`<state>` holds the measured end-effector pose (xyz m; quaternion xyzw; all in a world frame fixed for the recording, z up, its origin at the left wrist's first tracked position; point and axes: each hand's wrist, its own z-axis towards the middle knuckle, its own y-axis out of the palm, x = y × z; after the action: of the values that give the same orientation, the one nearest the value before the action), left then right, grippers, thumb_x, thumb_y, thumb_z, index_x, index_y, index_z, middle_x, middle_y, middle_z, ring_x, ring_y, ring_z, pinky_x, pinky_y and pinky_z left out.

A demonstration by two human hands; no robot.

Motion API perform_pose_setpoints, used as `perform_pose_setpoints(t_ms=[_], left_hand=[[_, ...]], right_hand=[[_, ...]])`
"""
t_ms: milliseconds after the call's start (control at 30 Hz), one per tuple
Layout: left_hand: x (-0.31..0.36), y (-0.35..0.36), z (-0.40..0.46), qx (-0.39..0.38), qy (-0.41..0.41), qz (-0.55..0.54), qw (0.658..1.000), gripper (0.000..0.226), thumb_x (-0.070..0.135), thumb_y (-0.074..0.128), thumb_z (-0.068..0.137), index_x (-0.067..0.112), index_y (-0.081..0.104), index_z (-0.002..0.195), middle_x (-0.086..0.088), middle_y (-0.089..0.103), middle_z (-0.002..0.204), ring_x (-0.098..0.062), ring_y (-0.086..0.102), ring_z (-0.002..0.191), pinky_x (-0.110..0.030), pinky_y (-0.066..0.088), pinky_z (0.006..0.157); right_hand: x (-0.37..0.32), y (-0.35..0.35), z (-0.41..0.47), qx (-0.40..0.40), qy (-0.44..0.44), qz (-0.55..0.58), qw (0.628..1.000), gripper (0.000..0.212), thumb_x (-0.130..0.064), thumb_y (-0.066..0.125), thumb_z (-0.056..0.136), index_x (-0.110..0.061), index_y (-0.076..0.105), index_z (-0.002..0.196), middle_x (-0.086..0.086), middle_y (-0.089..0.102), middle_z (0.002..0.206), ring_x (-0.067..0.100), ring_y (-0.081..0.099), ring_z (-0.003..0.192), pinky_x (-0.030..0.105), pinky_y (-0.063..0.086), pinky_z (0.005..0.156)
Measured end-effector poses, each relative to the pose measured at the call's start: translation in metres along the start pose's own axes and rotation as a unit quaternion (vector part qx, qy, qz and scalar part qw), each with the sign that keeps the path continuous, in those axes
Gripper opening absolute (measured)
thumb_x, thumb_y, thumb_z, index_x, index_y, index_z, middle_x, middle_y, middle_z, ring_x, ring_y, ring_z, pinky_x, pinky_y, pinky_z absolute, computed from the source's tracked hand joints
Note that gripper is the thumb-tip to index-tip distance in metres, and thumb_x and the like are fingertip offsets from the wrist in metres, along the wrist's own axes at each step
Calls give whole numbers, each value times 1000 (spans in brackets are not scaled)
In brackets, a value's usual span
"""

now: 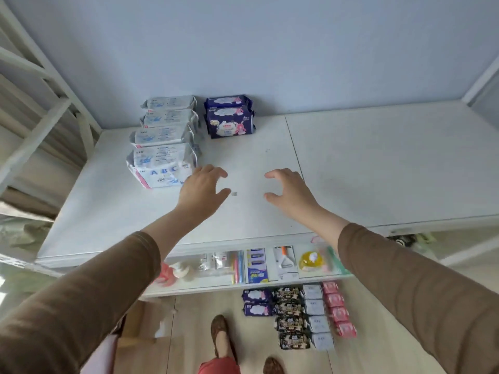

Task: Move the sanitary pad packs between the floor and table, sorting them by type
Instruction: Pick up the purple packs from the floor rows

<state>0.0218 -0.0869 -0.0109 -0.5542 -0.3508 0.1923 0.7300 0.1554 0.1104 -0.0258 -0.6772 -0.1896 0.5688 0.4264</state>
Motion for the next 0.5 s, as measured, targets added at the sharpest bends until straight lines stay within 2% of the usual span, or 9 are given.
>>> perform_pose_setpoints(t_ms=[267, 400, 500], left_hand=[[28, 34, -124, -22, 27, -24, 999, 35, 33, 65, 90, 22, 60, 122, 4, 59, 118, -20, 51, 109, -37, 48, 84], [25, 64, -184, -46, 31, -47, 997, 31, 34, 65, 88, 24, 61, 118, 5, 60, 113, -20, 52, 107, -40, 51, 81], [13, 100, -229, -85, 12, -48, 995, 33, 33, 65, 88, 23, 60, 119, 2, 60, 115, -24, 53, 109, -40, 48, 84]], right_hand=[[12, 24, -129, 3, -25, -29, 999, 42, -26, 62, 93, -20, 52, 134, -4, 51, 135, 17, 41, 127, 31, 37, 103], [25, 63, -189, 28, -23, -39, 999, 39, -25, 62, 92, -19, 54, 130, -3, 54, 129, 16, 42, 123, 27, 35, 100], [43, 104, -232, 8, 7, -19, 1000, 41, -22, 63, 90, -19, 54, 130, -2, 53, 128, 18, 42, 120, 27, 35, 98]])
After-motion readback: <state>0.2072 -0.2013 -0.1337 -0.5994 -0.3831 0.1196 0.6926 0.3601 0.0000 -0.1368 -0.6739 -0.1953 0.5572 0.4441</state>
